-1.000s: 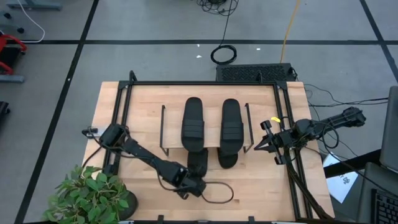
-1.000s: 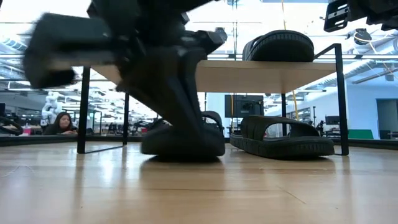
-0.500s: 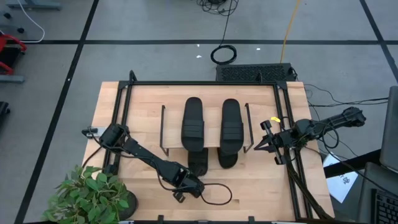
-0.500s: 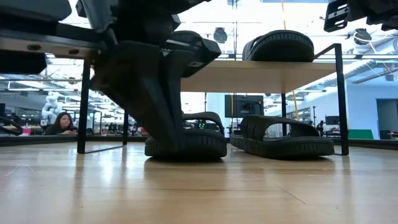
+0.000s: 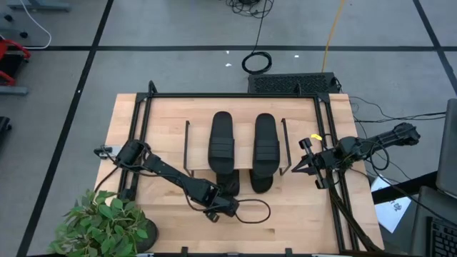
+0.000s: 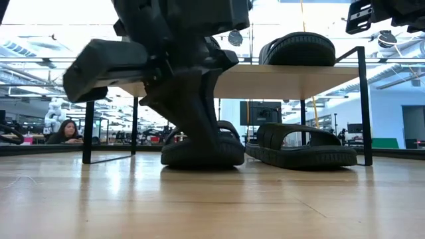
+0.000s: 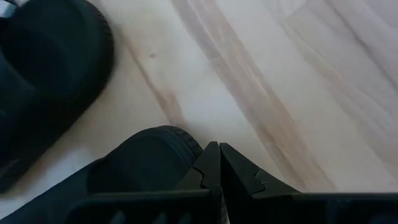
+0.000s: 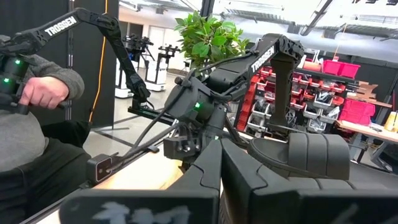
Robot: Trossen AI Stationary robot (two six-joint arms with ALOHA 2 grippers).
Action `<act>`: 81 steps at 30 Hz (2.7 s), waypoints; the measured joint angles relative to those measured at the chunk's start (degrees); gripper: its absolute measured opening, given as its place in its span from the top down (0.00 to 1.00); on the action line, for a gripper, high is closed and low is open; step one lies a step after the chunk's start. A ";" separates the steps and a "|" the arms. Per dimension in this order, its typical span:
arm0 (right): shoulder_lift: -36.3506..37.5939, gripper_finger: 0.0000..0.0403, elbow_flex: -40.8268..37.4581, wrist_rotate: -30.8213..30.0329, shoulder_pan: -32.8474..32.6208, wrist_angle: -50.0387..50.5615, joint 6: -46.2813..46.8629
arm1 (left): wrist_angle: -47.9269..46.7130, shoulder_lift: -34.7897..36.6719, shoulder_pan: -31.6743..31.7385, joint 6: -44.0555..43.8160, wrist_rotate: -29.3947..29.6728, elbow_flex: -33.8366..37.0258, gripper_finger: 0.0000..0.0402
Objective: Pick and place slides into the shelf
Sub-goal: Put the black slide under the shelf, then return to Home Position
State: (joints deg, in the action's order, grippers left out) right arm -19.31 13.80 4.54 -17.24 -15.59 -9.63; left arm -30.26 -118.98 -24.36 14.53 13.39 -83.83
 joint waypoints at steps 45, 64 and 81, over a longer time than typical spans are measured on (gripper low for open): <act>1.19 1.00 10.36 15.29 21.44 10.99 9.89 | 20.42 72.27 6.42 3.56 5.55 37.60 1.00; 7.95 1.00 10.36 11.46 21.60 21.40 14.15 | 24.68 98.83 -3.22 5.59 27.18 59.05 1.00; 14.88 1.00 6.41 4.58 21.53 24.54 14.00 | 19.91 112.79 9.18 -2.09 9.99 64.94 1.00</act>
State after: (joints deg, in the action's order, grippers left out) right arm -4.43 20.21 9.12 4.29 8.94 4.37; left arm -10.35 -6.19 -15.18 12.44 23.38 -18.90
